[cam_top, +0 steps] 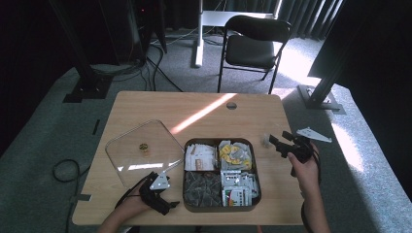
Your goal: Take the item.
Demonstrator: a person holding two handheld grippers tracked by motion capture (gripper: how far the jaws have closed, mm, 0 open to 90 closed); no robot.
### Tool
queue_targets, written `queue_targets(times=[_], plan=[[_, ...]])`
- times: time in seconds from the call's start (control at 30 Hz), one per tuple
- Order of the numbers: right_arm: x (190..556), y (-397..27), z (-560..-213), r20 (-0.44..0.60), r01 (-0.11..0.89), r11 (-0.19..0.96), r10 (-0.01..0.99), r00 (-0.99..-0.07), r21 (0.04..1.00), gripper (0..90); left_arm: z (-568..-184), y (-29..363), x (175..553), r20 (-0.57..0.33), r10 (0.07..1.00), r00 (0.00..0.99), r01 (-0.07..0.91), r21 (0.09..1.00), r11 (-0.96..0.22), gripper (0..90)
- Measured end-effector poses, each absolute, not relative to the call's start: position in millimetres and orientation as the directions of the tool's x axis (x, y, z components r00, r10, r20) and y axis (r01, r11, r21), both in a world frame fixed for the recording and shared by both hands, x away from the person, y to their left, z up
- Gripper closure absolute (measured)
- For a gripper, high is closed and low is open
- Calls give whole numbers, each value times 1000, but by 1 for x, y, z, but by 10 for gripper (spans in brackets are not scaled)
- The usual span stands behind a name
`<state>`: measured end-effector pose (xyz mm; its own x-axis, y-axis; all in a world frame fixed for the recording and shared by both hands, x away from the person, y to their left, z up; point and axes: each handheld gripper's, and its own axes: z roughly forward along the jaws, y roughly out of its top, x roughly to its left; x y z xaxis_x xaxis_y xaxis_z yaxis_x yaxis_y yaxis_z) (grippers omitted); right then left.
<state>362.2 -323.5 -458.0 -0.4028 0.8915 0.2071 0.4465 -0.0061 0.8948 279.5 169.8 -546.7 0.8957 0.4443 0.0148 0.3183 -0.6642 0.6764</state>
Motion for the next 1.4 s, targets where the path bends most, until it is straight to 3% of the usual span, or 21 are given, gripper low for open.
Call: queue_targets(times=[0.33,1.4], plan=[[347,-316,-469,182,443,29,886,-426,896,192,-547,170,279,15,445,896,318,677,-664,13],[318,-317,-530,188,546,101,874,-449,832,167,-547,170,279,16,444,896,317,678,-664,13]])
